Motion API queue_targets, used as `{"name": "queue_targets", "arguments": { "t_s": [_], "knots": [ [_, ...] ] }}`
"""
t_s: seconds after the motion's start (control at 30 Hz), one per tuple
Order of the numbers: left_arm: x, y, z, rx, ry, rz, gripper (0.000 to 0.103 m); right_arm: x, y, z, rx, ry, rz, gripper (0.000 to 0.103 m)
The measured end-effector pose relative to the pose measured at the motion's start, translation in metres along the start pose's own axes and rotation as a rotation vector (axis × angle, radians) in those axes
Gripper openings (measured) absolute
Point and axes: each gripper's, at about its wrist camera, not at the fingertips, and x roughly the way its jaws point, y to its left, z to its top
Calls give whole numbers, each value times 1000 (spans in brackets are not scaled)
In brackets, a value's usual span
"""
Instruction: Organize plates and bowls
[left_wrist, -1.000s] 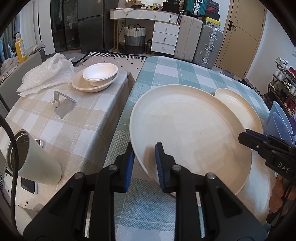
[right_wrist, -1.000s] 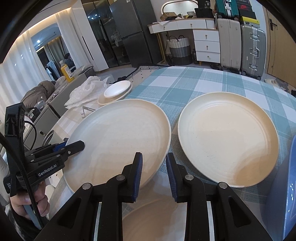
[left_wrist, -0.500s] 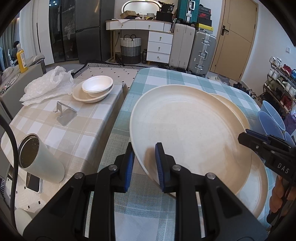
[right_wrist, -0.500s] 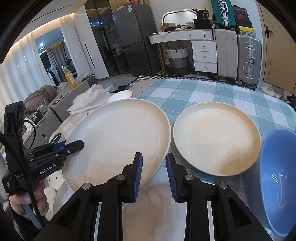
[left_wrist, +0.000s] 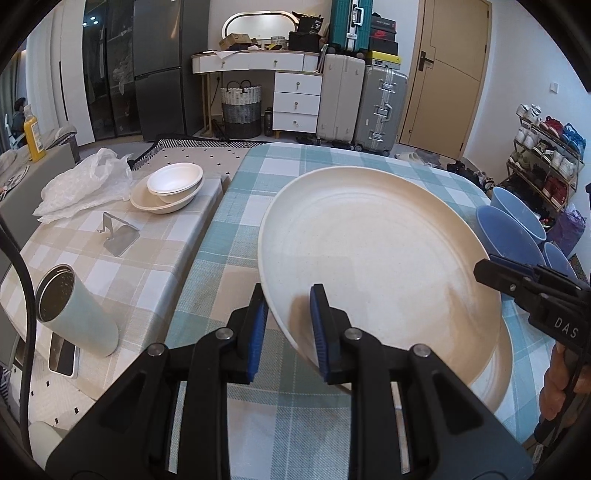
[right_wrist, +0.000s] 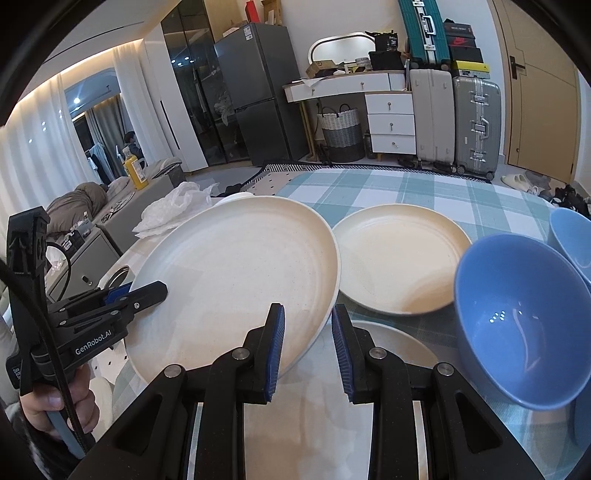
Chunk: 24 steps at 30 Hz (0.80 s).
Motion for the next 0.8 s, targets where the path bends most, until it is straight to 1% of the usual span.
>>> {"name": "queue_targets", "arguments": {
  "t_s": [0.27,0.43,0.57,0.8],
  "knots": [
    [-8,-24,-16,29,4,-32,21,-25,-11,-18,28,-6,-40,28],
    [-8,-32,-22,33,11,-50,21,-28,-20,-27,64,15,-31,28],
    [-10,-37,-26,55,7,-38,21,-32,-20,-32,63,6,-41,28],
    [-10,-44,-33,68,8,-46,21,-42,-20,-40,62,0,-56,28]
  ]
}}
